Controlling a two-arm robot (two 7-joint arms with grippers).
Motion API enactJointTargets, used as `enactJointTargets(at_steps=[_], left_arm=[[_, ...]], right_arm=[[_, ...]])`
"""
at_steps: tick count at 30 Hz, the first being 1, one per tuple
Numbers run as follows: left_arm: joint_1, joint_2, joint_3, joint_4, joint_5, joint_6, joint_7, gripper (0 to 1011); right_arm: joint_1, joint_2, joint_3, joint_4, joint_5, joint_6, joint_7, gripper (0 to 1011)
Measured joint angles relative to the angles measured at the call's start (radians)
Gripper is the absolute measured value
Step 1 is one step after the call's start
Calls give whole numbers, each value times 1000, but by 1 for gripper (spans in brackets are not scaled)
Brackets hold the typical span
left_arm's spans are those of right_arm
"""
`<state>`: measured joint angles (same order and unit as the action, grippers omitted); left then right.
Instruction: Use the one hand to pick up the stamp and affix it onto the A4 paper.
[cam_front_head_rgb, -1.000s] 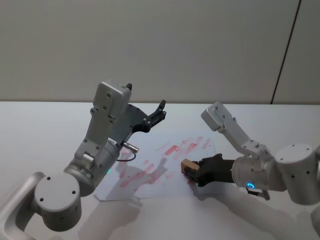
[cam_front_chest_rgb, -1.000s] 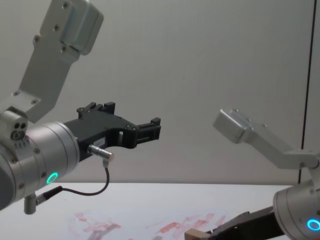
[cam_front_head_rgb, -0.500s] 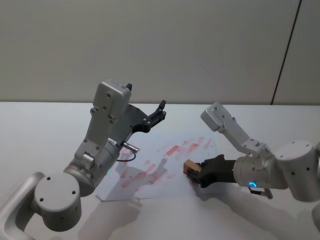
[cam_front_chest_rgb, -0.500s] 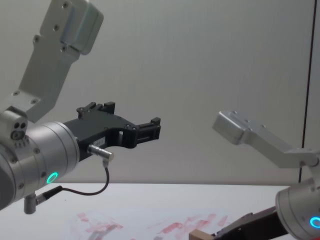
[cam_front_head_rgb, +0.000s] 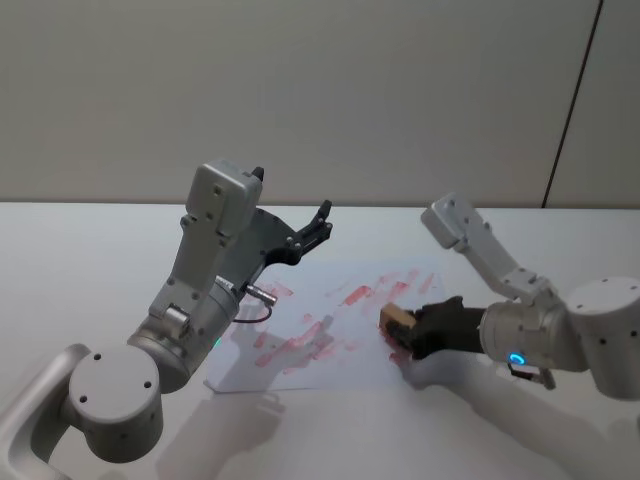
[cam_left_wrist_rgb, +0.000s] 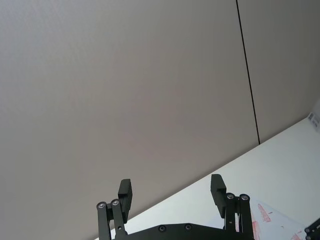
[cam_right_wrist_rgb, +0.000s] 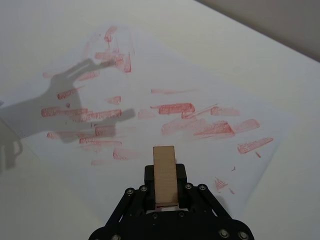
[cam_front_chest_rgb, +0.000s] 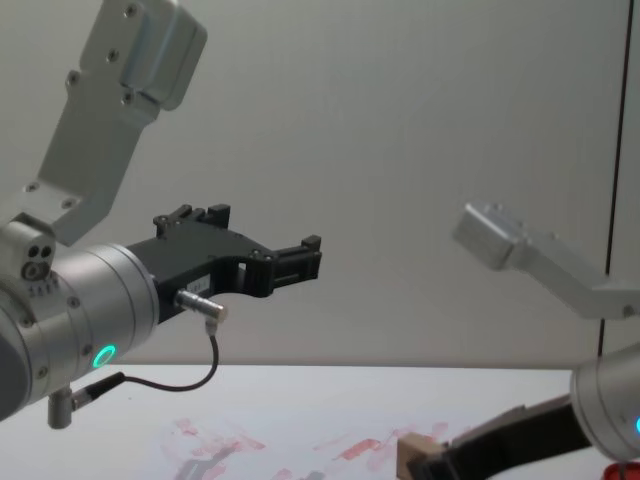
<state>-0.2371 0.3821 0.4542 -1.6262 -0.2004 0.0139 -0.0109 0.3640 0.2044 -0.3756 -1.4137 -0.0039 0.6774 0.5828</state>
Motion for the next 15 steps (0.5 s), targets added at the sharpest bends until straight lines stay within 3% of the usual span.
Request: enactJointTargets(at_steps=[15], left_arm=[[0,0,0,0,0,0,0,1002]], right_arm=[[-26,20,55,-67,153,-81,-111,217]])
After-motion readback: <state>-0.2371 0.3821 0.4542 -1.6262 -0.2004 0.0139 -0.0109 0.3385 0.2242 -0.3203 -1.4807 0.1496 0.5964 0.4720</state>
